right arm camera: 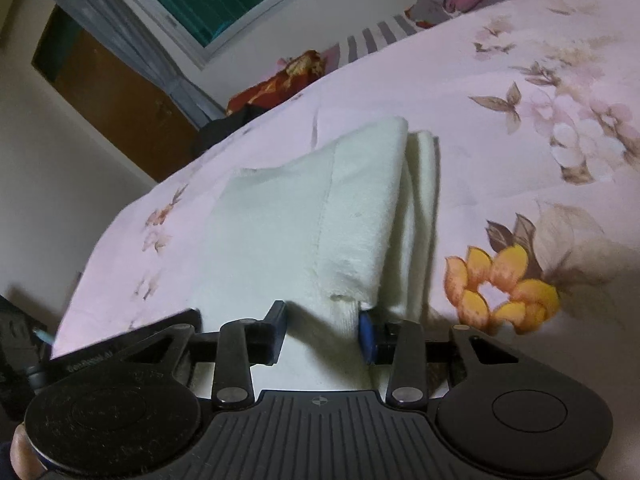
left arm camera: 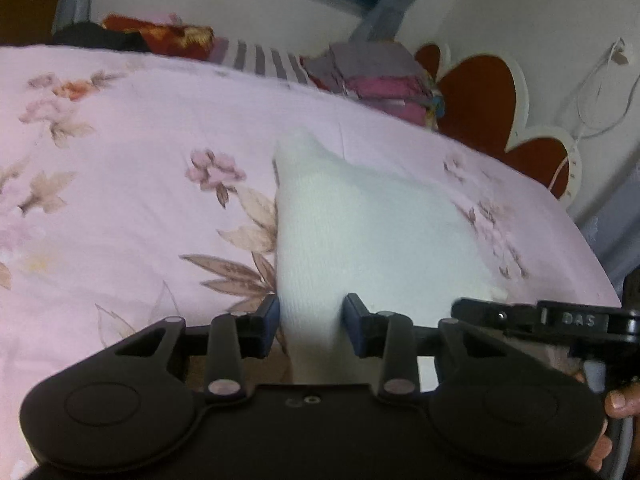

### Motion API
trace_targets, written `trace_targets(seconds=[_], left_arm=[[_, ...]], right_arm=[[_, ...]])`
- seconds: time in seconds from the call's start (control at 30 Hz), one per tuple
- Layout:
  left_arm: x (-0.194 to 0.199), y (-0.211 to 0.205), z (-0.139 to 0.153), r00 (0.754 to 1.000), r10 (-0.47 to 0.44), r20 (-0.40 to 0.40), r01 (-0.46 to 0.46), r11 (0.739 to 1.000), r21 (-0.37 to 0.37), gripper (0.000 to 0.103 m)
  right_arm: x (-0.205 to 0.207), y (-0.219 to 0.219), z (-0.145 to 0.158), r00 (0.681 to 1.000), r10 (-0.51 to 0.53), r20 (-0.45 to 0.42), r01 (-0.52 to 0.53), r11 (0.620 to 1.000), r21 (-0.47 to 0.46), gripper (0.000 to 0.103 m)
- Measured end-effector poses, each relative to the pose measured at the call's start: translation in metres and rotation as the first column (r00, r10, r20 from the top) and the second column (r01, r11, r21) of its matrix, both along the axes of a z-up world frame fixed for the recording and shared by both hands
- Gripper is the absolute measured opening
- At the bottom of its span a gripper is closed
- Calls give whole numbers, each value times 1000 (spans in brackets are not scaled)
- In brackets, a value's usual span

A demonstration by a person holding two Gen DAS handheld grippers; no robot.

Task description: Fold small clothes

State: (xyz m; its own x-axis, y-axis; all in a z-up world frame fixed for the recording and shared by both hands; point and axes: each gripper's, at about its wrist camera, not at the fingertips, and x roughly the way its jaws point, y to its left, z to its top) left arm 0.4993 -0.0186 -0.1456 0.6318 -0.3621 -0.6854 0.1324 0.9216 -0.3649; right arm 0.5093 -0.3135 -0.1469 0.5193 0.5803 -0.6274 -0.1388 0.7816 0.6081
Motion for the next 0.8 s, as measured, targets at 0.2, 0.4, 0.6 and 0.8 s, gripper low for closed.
trace_targets(seconds=[0.2, 0.4, 0.6, 0.8], left_arm=[[-9, -6, 24, 997, -47, 56, 49, 998, -34, 33], [-3, -19, 13, 994, -106, 15, 104, 993, 61, 33], [-2, 3, 32, 987, -114, 111, 117, 993, -16, 33], [38, 2, 17, 991, -114, 68, 113, 993, 22, 33]], right_arm=[[-10, -9, 18, 999, -13, 33, 15, 999, -43, 10], [-7, -10, -3, 999, -2, -49, 0, 999, -35, 9], [-19, -31, 23, 996, -80, 36, 81, 996, -43, 16], [17, -13, 36, 995, -34, 98, 42, 996, -79, 17]])
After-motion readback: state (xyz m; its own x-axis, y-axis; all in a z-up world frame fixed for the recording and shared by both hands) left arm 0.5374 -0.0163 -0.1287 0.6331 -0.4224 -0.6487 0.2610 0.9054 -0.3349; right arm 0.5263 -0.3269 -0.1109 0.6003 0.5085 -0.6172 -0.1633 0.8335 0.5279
